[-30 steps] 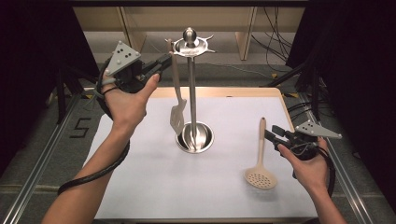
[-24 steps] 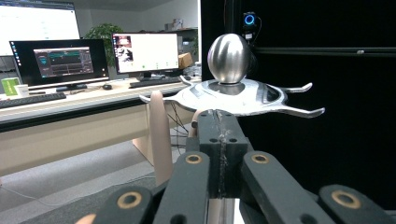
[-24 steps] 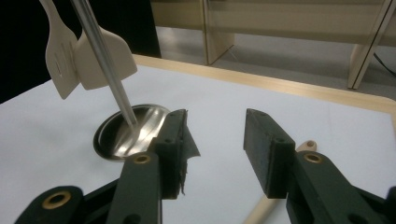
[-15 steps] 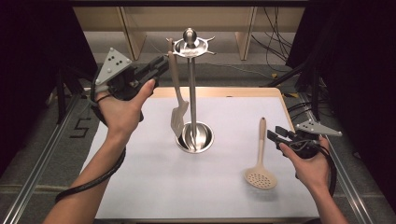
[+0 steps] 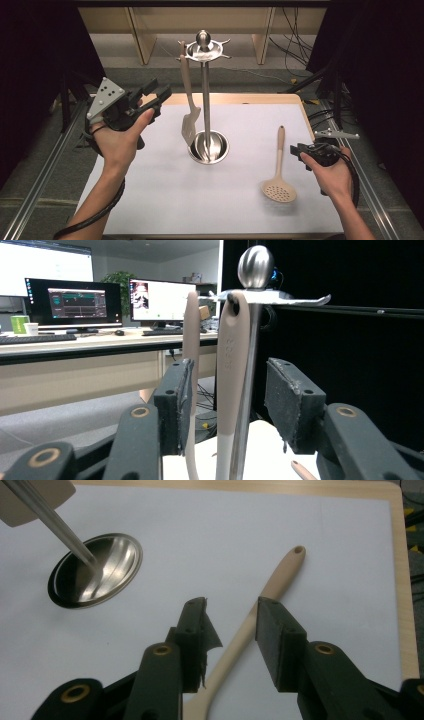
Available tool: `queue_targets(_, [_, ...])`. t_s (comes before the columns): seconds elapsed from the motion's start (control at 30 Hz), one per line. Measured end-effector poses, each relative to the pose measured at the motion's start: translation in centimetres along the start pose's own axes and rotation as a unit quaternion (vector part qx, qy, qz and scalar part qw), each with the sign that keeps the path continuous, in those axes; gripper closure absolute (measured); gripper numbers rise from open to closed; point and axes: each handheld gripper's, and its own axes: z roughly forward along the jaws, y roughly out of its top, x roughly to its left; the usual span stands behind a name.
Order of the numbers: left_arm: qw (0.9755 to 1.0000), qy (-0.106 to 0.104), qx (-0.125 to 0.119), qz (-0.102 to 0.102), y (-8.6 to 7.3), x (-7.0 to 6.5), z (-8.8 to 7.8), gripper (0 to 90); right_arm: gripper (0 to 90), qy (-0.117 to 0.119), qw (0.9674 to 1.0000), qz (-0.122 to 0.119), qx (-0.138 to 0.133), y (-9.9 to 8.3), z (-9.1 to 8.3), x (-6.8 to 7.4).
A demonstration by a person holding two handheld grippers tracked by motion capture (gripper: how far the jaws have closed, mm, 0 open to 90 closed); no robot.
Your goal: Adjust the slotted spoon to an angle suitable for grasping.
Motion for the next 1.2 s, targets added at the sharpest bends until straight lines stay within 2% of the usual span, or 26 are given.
queue_targets(0.03, [1.0, 0.0, 0.002, -0.001, -0.1, 0.0, 0.0, 52.5, 65.5, 0.01, 0.9998, -0.015, 0.002, 0.0, 0.2, -0.3])
queue_targets(0.07, [1.0, -0.001, 0.003, 0.0, -0.2, 0.1, -0.1, 52.3, 65.5, 0.0, 0.9999, -0.013, 0.01, 0.0, 0.2, -0.4])
queue_targets(0.17, [1.0, 0.0, 0.005, -0.002, -0.4, 0.2, -0.3, 52.0, 65.4, -0.003, 0.9995, -0.009, 0.032, 0.1, 0.5, -0.6])
queue_targets(0.2, [1.0, 0.0, 0.004, -0.002, -0.4, 0.2, -0.3, 51.9, 65.4, -0.006, 0.9992, -0.003, 0.039, 0.1, 0.6, -0.6])
queue_targets(0.23, [1.0, 0.001, 0.004, -0.002, -0.5, 0.2, -0.4, 51.9, 65.4, -0.006, 0.9985, 0.016, 0.052, 0.2, 0.8, -0.6])
queue_targets(0.27, [1.0, 0.002, 0.003, -0.003, -0.5, 0.2, -0.5, 51.9, 65.3, -0.015, 0.998, 0.012, 0.06, 0.2, 1.0, -0.7])
queue_targets(0.3, [1.0, 0.003, 0.002, -0.003, -0.6, 0.3, -0.5, 51.8, 65.3, -0.007, 0.9977, 0.016, 0.065, 0.2, 1.4, -0.9])
queue_targets(0.33, [1.0, 0.003, 0.002, -0.003, -0.6, 0.3, -0.6, 51.8, 65.3, -0.011, 0.9969, 0.016, 0.076, 0.2, 1.6, -0.9])
queue_targets(0.37, [1.0, 0.003, 0.002, -0.004, -0.7, 0.2, -0.6, 51.7, 65.3, -0.025, 0.9958, -0.004, 0.088, 0.2, 2.1, -1.3])
queue_targets(0.47, [1.0, 0.001, 0.006, -0.003, -0.8, 0.0, -0.7, 51.5, 65.3, -0.033, 0.9948, -0.007, 0.097, 0.2, 2.4, -1.3])
queue_targets(0.53, [1.0, 0.001, 0.007, -0.003, -0.8, -0.2, -0.7, 51.3, 65.2, -0.026, 0.9933, 0.005, 0.113, 0.3, 2.7, -1.3])
queue_targets(0.57, [1.0, 0.001, 0.007, -0.002, -0.8, -0.2, -0.7, 51.2, 65.2, -0.013, 0.9933, 0.01, 0.114, 0.3, 2.9, -1.4])
queue_targets(0.6, [1.0, 0.001, 0.007, -0.003, -0.8, -0.3, -0.7, 51.2, 65.1, -0.014, 0.9927, 0.015, 0.119, 0.3, 3.0, -1.3])
queue_targets(0.63, [1.0, 0.0, 0.007, -0.002, -0.9, -0.4, -0.7, 51.0, 64.9, -0.019, 0.9907, 0.028, 0.131, 0.4, 3.0, -1.1])
queue_targets(0.73, [0.9999, -0.004, 0.012, -0.006, -1.0, -0.4, -0.6, 50.7, 64.1, -0.02, 0.9887, 0.036, 0.144, 0.5, 3.6, -1.1])
queue_targets(0.8, [0.9999, -0.005, 0.015, -0.007, -1.1, -0.3, -0.5, 50.5, 63.3, -0.024, 0.9863, 0.04, 0.158, 0.5, 4.2, -1.1])
queue_targets(0.87, [0.9998, -0.006, 0.015, -0.009, -1.2, -0.1, -0.5, 50.4, 62.8, -0.04, 0.984, 0.038, 0.169, 0.5, 4.8, -0.9])
queue_targets(0.93, [0.9998, -0.004, 0.017, -0.011, -1.3, 0.1, -0.5, 50.3, 62.6, -0.036, 0.983, 0.027, 0.178, 0.5, 5.5, -1.0])
queue_targets(0.97, [0.9997, -0.004, 0.019, -0.011, -1.4, 0.2, -0.5, 50.3, 62.6, -0.038, 0.9802, 0.051, 0.188, 0.4, 5.8, -0.6])
queue_targets(1.0, [0.9997, -0.004, 0.021, -0.014, -1.5, 0.2, -0.5, 50.3, 62.6, -0.035, 0.975, 0.072, 0.207, 0.5, 6.1, -0.3])
queue_targets(1.03, [0.9996, -0.004, 0.023, -0.013, -1.5, 0.3, -0.5, 50.2, 62.6, -0.034, 0.9746, 0.059, 0.213, 0.4, 6.5, -0.4])
queue_targets(1.1, [0.9996, -0.002, 0.025, -0.015, -1.6, 0.4, -0.5, 50.2, 63.0, -0.038, 0.9721, 0.073, 0.22, 0.3, 7.3, -0.1])
queue_targets(1.13, [0.9995, -0.003, 0.025, -0.017, -1.6, 0.4, -0.5, 50.2, 63.1, -0.035, 0.9713, 0.065, 0.226, 0.3, 7.4, -0.1])
queue_targets(1.17, [0.9995, -0.002, 0.026, -0.018, -1.6, 0.5, -0.5, 50.1, 63.2, -0.034, 0.9685, 0.072, 0.236, 0.1, 8.0, 0.0])
queue_targets(1.2, [0.9995, -0.002, 0.027, -0.019, -1.6, 0.5, -0.5, 50.1, 63.2, -0.034, 0.9685, 0.072, 0.236, 0.1, 8.0, 0.0])
